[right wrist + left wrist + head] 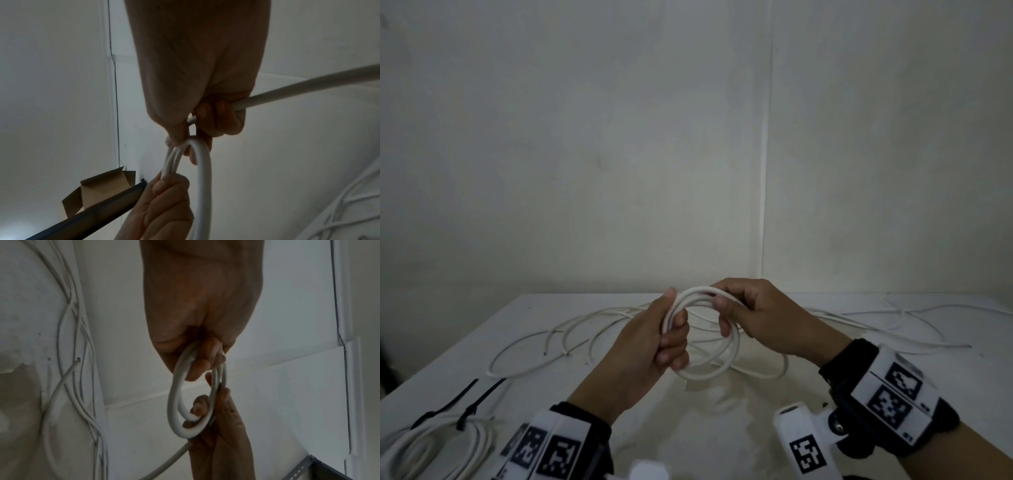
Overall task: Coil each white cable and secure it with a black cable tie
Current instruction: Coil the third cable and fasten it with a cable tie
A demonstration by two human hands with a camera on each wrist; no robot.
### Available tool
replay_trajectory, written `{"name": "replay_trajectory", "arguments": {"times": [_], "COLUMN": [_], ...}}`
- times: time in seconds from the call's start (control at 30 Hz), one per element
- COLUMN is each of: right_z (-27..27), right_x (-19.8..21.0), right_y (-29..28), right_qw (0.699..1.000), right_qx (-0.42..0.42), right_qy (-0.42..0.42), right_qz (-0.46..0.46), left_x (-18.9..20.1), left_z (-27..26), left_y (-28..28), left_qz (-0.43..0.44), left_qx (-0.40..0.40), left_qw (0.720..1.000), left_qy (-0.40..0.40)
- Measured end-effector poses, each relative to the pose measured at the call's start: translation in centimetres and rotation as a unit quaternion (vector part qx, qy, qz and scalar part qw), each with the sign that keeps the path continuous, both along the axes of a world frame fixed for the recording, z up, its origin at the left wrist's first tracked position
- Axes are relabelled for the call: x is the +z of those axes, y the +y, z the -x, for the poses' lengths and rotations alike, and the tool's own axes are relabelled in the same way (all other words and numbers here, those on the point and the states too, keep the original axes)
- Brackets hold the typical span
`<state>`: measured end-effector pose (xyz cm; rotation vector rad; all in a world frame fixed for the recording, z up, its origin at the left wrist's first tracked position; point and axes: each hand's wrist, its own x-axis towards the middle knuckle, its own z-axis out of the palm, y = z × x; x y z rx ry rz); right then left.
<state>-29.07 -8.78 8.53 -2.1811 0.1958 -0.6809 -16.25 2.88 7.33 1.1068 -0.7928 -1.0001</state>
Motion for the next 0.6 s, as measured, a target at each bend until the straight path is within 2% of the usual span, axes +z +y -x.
{"name": "replay_trajectory", "arguments": {"times": [0.1, 0.23, 0.37, 0.47, 0.6], "right_z": [0.0, -0.1, -0.5, -0.4, -0.1], "right_x": [-0.2, -0.3, 0.0, 0.2, -0.2], "right_y": [0.2, 0.0, 0.2, -0.5, -0.9], "right_qw": [0.999, 0.999, 0.997, 0.988, 0.986], "right_qx": [-0.014, -0.034, -0.061, -0.124, -0.146], "right_qy": [-0.011, -0.022, -0.051, -0.090, -0.078], "right_qz": [-0.032, 0.021, 0.006, -0.011, -0.004], "left_x": [-0.2, -0.2, 0.0, 0.0, -0.4], "left_z": [0.2, 0.3, 0.6, 1.1, 1.4], "left_y": [0.1, 0.0, -0.1, 0.0, 0.1], "left_qz": [-0.003, -0.003, 0.005, -0.009, -0.030], "left_qx": [-0.003, -0.019, -0.025, -0.024, -0.025], "left_qw": [1.000, 1.000, 0.999, 1.000, 0.999], "left_qy": [0.000, 0.008, 0.022, -0.003, -0.028]}}
